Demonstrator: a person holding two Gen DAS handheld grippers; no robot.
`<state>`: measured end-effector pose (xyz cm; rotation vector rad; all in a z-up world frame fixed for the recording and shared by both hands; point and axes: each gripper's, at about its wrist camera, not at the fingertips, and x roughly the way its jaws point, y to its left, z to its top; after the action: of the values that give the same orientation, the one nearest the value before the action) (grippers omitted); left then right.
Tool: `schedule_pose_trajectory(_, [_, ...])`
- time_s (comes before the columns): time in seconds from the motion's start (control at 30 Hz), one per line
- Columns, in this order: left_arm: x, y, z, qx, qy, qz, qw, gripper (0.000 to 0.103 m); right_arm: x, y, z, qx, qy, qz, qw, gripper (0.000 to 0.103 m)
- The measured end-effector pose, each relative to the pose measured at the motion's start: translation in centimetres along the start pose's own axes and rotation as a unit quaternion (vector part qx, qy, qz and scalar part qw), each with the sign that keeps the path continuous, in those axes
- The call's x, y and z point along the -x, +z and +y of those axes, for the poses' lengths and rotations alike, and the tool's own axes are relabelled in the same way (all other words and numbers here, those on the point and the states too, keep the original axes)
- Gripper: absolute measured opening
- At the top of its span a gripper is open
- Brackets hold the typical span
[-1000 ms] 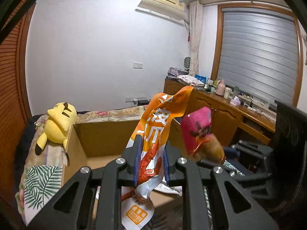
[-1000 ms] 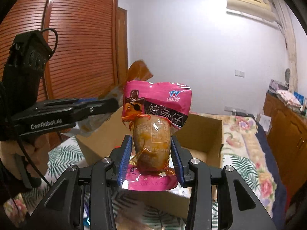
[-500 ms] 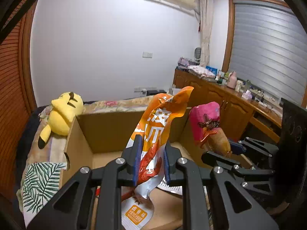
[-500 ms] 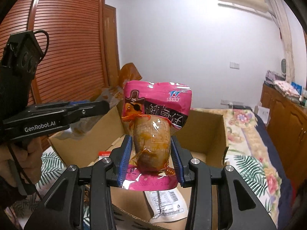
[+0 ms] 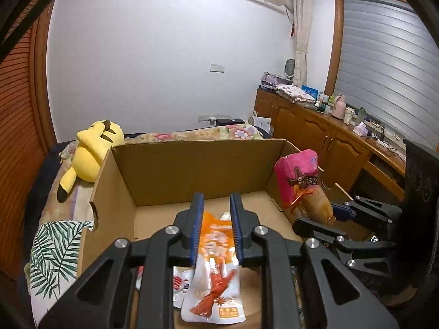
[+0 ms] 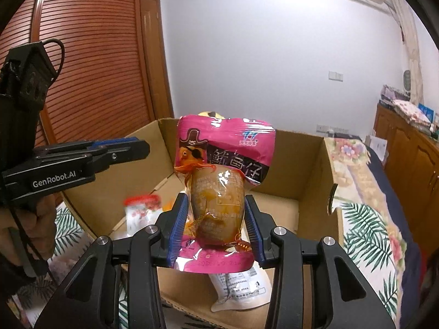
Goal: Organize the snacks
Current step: 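Carry both packs over the box and open both tools to drop them inside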
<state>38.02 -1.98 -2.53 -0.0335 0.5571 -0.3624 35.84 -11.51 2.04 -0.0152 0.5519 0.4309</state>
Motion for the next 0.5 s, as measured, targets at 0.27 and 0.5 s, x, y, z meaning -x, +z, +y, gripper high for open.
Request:
schedule_pose_trajectory(0.27, [-0.16,-0.31,0.29,0.005,0.002,0.003,1.0,0.018,-0.25,-0.18,0.15,0.003,0.001,0.011,1.0,0.046])
schedule_pose_trajectory(0.5, [0.34,-0.67,0.22,-0.003,0.001,0.0,1.0,0.033,0.62,-0.17,0.44,0.007,-0.002,0.006,1.0,0.048])
